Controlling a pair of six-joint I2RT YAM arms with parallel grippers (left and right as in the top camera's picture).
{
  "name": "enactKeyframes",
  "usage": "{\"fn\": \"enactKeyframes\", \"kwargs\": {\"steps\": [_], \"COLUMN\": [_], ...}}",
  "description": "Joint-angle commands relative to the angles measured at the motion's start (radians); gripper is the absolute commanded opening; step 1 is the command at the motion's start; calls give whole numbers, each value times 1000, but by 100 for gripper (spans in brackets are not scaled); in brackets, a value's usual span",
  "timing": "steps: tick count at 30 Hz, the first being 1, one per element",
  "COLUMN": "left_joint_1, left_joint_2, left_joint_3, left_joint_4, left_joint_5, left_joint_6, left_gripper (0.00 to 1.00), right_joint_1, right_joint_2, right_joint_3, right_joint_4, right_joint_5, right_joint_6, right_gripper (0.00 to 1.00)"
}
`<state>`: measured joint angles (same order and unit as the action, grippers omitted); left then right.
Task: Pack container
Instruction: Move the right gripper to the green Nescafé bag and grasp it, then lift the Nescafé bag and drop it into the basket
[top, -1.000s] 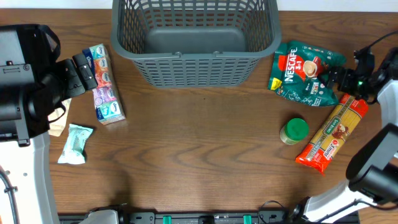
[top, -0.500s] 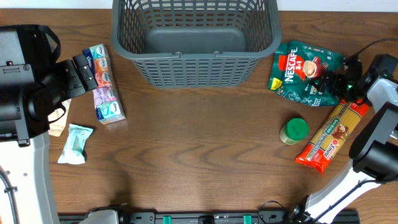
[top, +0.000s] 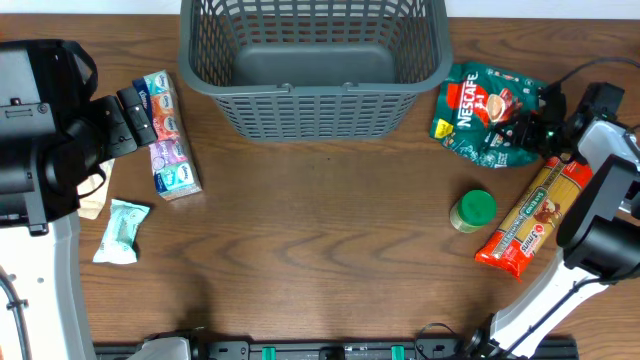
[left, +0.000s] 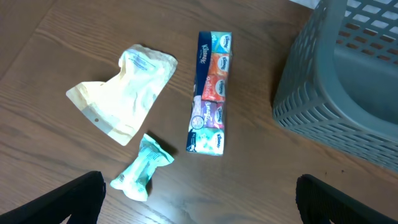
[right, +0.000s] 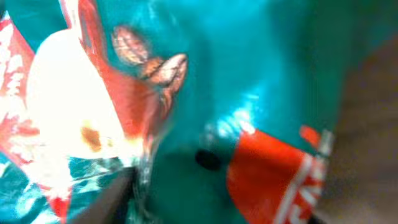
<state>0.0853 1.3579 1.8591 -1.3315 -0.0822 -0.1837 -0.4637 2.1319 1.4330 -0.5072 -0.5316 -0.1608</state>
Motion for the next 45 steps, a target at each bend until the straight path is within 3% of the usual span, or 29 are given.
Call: {"fn": "enactKeyframes", "kwargs": {"steps": [1,6,11,17,31,38,45], "left_joint_1": [6,6,6,6,6,6,6], "left_joint_2": [0,0,0,0,0,0,0], "left_joint_3": [-4,-4,-4,-4,-4,-4,-4], "left_joint_4": [-3,-3,-3,-8,-31,-41,-55], "left_joint_5": [0,0,0,0,0,0,0], "left_joint_6": [-9,-9,-9,-9,-9,-9,-9], "left_gripper": [99,99,99,99,99,99,98], "right_joint_1": [47,76,92,97,119,257,470], "right_joint_2": [60,51,-17,-200,-677,-804,-803], "right_joint_3": [-19,-19,-11,40,124,124,124], "right_joint_4": [-9,-29,-79,-148,6,153,284], "right_joint_5": [78,41,39,166,235,146,126], "right_joint_6": [0,8,11,72,137,-26,-267], "right_gripper": [13,1,1,1,1,1,1]}}
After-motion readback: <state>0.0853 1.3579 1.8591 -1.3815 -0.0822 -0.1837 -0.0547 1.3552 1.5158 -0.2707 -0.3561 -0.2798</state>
